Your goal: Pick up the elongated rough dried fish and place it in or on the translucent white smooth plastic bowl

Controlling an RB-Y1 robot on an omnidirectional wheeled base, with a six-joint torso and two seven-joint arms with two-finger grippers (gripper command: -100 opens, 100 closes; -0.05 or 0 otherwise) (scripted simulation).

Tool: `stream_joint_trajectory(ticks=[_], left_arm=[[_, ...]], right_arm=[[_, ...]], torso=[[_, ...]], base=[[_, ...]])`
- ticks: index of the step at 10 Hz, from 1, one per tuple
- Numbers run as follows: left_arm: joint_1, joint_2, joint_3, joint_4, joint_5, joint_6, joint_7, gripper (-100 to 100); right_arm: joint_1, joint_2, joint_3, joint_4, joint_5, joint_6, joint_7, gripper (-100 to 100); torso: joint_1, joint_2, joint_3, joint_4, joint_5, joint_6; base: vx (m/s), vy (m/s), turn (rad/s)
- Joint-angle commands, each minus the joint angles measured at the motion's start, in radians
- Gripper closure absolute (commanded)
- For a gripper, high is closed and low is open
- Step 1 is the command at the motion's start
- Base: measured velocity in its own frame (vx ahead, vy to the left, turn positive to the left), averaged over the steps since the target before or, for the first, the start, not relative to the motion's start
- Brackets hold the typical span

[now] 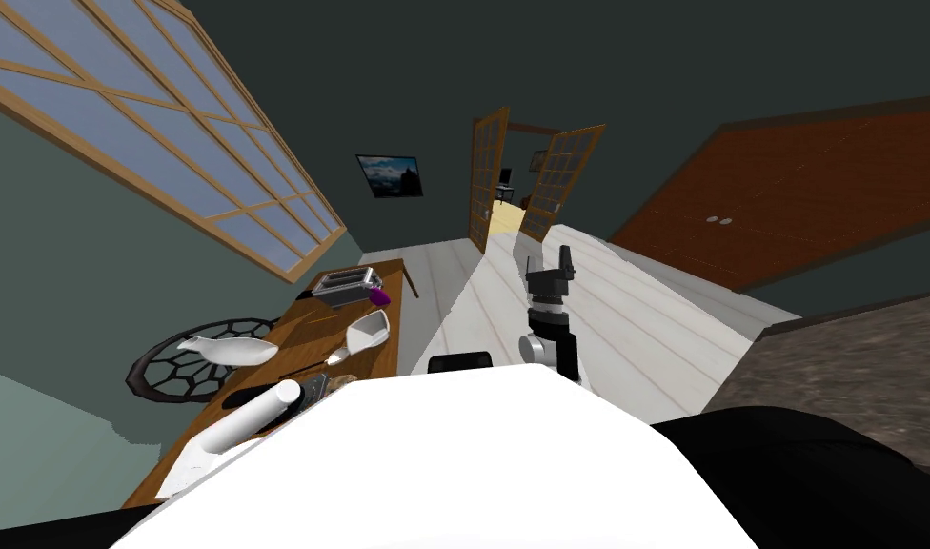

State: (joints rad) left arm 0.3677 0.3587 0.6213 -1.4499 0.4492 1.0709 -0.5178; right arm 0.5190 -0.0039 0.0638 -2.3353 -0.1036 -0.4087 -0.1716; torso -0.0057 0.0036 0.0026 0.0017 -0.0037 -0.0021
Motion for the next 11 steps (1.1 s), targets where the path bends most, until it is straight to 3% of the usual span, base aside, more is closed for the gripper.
stream_joint_trajectory(ticks=[1,2,5,11], left_arm=[[0.011,0.018,0.026,-0.045,0.012,-0.003,0.016,100],[0.02,0.041,0.058,-0.084,0.041,-0.002,0.036,100],[0.039,0.057,0.101,-0.136,0.096,0.006,0.071,100],[0.079,0.049,0.168,-0.217,0.214,0.04,0.142,100]], right_arm=[[0.0,0.0,0.0,0.0,0.0,0.0,0.0,0],[0.0,0.0,0.0,0.0,0.0,0.0,0.0,0],[0.0,0.0,0.0,0.0,0.0,0.0,0.0,0],[0.0,0.0,0.0,0.0,0.0,0.0,0.0,0]], torso=[[0.0,0.0,0.0,0.0,0.0,0.0],[-0.001,0.001,0.001,0.0,0.0,-0.001],[-0.003,0.0,0.001,0.001,0.0,0.001],[-0.001,-0.006,-0.003,0.0,0.001,0.0]], base=[[-0.085,-0.074,0.031],[-0.109,-0.118,0.029],[-0.054,-0.08,-0.006],[0.022,-0.049,-0.024]])
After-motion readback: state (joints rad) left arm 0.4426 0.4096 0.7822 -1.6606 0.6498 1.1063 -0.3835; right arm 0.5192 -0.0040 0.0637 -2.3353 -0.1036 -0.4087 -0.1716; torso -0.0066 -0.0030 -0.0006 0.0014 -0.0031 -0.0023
